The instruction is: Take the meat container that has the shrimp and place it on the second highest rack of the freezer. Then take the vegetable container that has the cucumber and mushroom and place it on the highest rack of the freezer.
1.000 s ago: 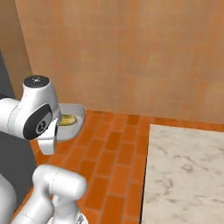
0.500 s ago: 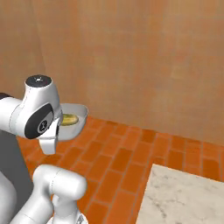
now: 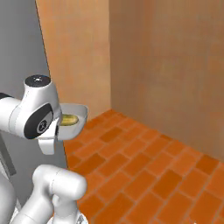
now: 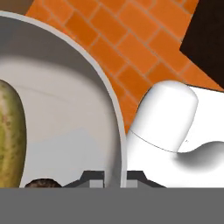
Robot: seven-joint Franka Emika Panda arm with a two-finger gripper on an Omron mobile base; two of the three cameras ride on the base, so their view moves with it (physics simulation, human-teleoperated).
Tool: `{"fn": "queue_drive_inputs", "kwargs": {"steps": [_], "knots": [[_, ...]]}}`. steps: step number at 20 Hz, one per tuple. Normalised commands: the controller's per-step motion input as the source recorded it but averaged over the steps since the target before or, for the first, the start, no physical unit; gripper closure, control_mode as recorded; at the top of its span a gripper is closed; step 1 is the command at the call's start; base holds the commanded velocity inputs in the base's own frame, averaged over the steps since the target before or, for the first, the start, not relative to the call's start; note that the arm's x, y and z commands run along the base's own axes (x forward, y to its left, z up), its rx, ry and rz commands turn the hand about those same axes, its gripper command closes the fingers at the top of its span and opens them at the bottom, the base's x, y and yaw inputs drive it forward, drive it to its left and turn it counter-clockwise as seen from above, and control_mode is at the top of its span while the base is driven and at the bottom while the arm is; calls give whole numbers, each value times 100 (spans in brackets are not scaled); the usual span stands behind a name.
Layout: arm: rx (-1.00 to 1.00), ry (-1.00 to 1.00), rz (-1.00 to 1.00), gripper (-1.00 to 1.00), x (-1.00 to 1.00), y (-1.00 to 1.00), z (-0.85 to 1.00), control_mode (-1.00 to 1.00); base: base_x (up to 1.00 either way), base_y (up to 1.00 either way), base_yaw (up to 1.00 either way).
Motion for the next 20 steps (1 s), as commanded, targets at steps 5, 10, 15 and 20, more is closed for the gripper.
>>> {"fn": "queue_drive_inputs", "kwargs": {"steps": [5, 10, 15, 20], "knots": [[0, 0, 0, 100, 0, 0, 0, 100, 39, -49, 74], [0, 0, 0, 100, 0, 0, 0, 100, 43, -48, 73], [0, 0, 0, 100, 0, 0, 0, 100, 41, -47, 74], [0, 0, 0, 100, 0, 0, 0, 100, 42, -14, 73]]}}
